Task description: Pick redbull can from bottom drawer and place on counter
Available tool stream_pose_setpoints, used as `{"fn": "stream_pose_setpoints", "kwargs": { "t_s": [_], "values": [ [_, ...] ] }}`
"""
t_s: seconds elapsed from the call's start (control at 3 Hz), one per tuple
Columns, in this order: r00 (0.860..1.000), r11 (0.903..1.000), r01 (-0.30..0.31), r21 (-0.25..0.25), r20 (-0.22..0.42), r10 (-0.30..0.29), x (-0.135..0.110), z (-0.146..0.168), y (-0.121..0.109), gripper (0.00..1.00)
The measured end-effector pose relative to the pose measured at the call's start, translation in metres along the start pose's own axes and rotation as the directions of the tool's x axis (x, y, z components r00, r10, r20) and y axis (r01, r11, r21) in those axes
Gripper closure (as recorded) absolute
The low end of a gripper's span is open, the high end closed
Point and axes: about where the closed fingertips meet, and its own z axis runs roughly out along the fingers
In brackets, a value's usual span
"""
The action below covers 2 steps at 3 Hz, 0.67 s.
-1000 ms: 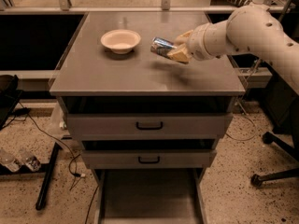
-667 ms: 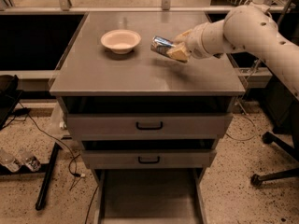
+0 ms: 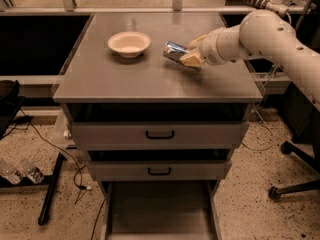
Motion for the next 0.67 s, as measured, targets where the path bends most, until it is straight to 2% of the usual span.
{"fn": "stream_pose_setpoints", "kwargs": {
  "t_s": [0.67],
  "values": [
    [1.000, 1.0000, 0.000, 0.000, 0.000, 0.000, 0.0000, 0.0001, 0.0000, 0.34]
  ]
}}
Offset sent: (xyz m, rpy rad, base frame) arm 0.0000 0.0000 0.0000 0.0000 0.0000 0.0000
